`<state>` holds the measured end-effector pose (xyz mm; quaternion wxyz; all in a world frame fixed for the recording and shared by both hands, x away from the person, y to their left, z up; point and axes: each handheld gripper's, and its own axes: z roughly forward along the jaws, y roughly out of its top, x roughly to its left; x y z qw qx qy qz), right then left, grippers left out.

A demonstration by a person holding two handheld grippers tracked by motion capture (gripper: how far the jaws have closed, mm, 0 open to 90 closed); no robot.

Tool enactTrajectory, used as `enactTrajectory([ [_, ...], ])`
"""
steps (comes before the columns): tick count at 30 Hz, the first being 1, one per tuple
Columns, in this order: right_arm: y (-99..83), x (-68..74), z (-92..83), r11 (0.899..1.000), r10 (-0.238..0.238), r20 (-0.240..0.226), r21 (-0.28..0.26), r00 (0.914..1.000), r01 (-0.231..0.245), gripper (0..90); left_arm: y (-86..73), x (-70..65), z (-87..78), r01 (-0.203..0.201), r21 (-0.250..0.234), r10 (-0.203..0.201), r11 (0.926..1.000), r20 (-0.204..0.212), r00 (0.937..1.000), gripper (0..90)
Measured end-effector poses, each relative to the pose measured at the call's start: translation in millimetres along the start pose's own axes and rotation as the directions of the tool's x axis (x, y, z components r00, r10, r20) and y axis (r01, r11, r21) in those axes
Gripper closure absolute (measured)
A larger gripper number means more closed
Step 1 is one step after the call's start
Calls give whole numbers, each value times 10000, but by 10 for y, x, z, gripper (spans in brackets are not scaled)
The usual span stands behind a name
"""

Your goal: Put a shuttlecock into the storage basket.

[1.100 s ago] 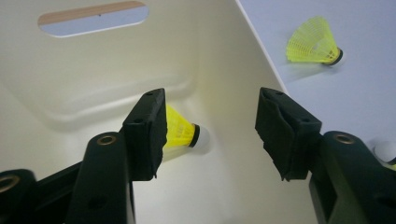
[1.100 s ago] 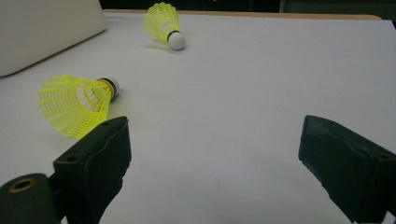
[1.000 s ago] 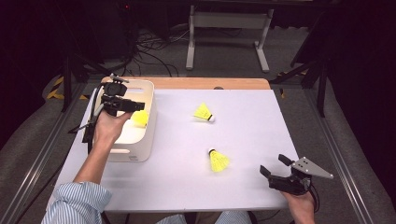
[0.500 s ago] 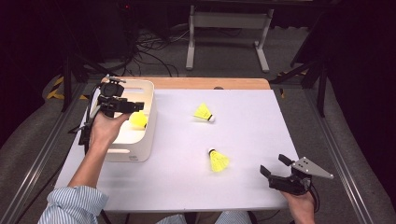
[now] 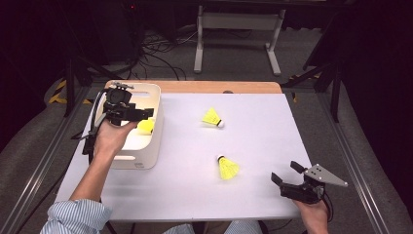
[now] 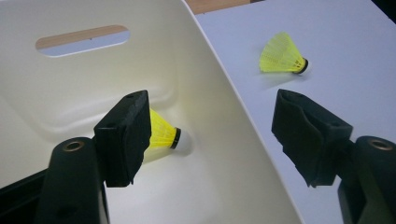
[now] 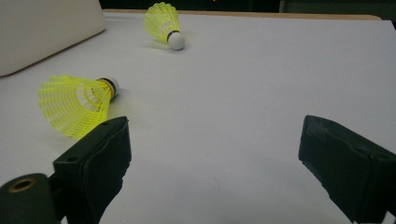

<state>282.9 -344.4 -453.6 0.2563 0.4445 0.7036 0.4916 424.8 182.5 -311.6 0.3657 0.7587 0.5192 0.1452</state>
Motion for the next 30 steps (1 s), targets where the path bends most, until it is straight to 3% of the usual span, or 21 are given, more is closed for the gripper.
enactTrajectory([
  [30, 5, -2, -1, 10000, 84, 73, -52, 9999, -84, 98, -30, -261, 31, -839, -70, 840, 9965, 318, 9960, 297],
])
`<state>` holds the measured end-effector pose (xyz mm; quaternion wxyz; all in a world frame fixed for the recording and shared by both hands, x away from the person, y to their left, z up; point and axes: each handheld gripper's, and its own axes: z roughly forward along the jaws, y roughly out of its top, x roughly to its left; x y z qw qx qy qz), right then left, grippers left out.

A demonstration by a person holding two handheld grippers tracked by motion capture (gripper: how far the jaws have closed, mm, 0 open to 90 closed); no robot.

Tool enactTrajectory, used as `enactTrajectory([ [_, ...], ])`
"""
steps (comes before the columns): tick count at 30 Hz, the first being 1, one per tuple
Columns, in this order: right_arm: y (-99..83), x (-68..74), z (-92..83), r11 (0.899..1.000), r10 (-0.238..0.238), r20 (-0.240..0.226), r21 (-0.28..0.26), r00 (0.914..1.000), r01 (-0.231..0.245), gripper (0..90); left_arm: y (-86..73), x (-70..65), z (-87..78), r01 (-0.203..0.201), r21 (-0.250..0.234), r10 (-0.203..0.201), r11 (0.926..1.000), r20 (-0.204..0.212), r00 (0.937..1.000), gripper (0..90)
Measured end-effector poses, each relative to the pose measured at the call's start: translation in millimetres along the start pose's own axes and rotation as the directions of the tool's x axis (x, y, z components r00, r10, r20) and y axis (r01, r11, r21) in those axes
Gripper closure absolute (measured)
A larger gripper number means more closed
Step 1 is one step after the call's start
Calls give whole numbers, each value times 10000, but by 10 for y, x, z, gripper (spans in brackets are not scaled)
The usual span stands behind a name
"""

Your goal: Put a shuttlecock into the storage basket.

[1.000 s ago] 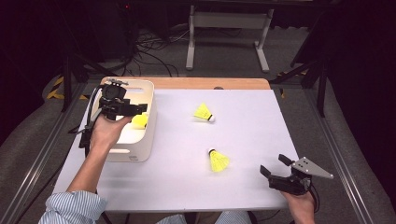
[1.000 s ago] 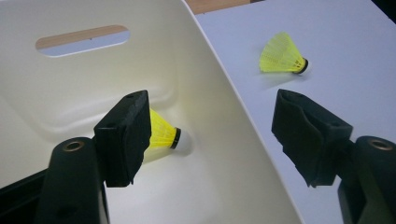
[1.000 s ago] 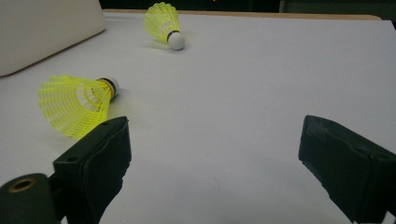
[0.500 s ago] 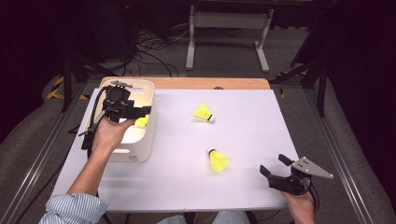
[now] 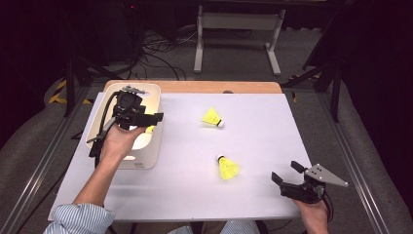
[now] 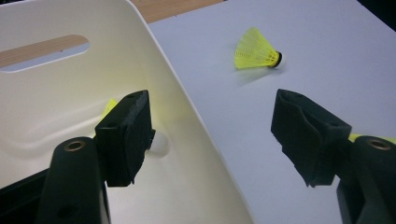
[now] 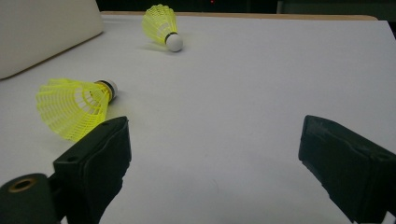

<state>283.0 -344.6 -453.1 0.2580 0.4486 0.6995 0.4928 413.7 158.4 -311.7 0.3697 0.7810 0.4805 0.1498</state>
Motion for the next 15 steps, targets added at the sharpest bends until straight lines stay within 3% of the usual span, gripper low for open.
enactTrajectory([
  [15, 3, 5, 17, 10000, -36, -50, 41, 10000, 36, 98, -16, -102, 63, -68, -96, 72, 9999, 357, 9993, 298],
])
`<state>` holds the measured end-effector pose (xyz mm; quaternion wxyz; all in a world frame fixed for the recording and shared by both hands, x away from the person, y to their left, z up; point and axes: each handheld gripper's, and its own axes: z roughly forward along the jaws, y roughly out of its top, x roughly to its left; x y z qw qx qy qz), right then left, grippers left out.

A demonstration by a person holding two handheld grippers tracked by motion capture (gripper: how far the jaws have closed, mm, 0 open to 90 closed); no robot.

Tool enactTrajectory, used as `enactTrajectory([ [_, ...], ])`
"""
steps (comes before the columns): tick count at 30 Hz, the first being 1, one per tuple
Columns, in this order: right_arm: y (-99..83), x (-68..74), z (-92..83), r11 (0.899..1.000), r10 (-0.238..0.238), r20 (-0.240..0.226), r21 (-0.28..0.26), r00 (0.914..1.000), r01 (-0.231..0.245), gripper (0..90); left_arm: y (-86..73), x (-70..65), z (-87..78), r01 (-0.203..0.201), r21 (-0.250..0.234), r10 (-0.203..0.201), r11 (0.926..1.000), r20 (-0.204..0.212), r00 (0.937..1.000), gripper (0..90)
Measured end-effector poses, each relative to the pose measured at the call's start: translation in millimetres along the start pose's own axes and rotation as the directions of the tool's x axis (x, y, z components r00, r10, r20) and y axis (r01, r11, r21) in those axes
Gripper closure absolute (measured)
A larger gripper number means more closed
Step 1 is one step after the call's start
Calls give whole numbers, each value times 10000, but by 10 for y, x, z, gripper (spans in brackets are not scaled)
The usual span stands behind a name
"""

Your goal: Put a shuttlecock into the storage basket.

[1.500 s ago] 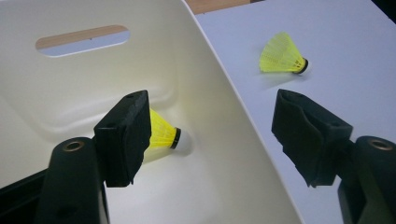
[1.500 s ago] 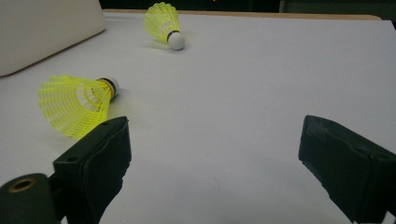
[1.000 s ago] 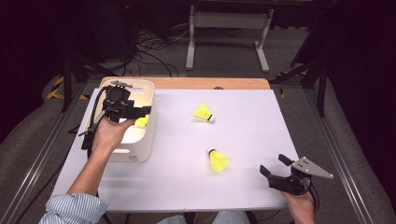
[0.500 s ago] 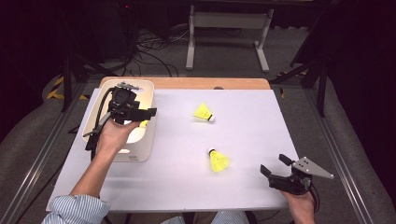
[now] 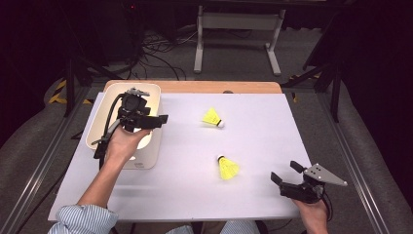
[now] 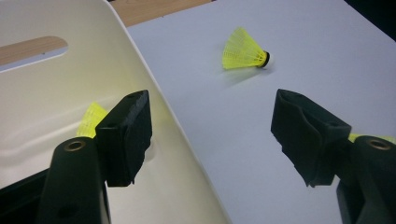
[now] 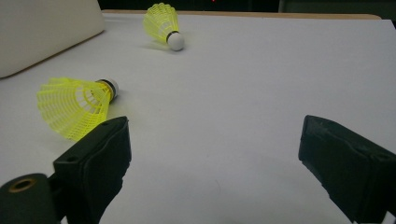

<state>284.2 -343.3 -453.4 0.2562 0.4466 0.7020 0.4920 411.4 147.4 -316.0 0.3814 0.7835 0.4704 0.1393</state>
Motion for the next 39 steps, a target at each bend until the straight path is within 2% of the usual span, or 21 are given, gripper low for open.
enactTrajectory([
  [7, -11, -8, -32, 10000, 17, 19, -41, 10000, -17, 98, 14, -107, 40, -83, -177, 86, 9998, 144, 9999, 300],
  [9, -11, -2, -41, 10000, 12, -21, -89, 10000, -12, 99, 19, -149, 56, -83, -145, 86, 9999, 200, 9998, 301],
  [12, -9, -1, -45, 9999, 4, -64, -130, 10000, -5, 99, 42, -199, 92, -313, -64, 314, 9995, 203, 9993, 301],
  [20, -7, -12, -35, 9999, 29, -48, -96, 10000, -30, 99, 87, -285, 202, -436, 47, 433, 9990, 390, 9983, 301],
  [25, -8, -6, -41, 9999, 21, -68, -122, 10000, -22, 99, 98, -329, 248, -549, 164, 544, 9984, 281, 9981, 308],
  [36, -8, -11, -34, 10000, 32, -75, -86, 10000, -32, 99, 147, -433, 364, -643, 253, 632, 9976, 438, 9970, 302],
  [39, -8, -10, -35, 10000, 28, -78, -91, 10000, -29, 99, 160, -483, 409, -758, 339, 748, 9965, 301, 9967, 297],
])
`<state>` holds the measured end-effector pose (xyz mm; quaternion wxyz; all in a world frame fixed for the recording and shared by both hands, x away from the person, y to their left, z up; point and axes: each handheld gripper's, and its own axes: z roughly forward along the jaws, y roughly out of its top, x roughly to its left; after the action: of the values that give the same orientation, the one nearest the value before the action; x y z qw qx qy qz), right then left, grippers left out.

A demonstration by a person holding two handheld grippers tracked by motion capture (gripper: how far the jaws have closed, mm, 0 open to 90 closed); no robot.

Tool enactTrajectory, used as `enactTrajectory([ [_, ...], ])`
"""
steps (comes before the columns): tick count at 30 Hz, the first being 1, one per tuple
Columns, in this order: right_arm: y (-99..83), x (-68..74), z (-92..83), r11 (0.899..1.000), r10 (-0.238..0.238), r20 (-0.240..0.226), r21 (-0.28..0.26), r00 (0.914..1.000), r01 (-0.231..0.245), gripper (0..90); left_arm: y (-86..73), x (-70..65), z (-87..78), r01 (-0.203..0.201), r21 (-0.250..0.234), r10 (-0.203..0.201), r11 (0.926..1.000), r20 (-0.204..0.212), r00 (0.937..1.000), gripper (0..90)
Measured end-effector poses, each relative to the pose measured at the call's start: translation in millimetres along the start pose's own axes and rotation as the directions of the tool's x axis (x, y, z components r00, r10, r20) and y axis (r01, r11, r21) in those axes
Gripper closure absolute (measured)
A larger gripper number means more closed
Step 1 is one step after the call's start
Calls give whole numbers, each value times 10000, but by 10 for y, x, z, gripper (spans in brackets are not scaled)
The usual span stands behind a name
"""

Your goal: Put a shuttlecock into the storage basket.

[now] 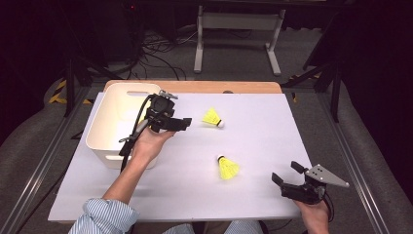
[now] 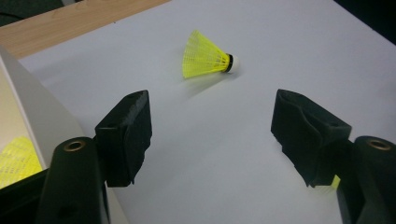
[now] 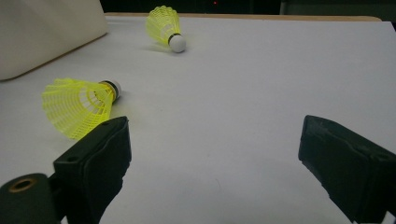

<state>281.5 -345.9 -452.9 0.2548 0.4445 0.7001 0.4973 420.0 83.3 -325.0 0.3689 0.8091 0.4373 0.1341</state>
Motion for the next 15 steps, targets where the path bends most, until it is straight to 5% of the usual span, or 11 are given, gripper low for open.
enactTrajectory([
  [15, -1, -6, 3, 10000, 22, -36, 10, 10000, -22, 99, 106, -74, 286, -89, 524, 78, 9986, 225, 9997, 305],
])
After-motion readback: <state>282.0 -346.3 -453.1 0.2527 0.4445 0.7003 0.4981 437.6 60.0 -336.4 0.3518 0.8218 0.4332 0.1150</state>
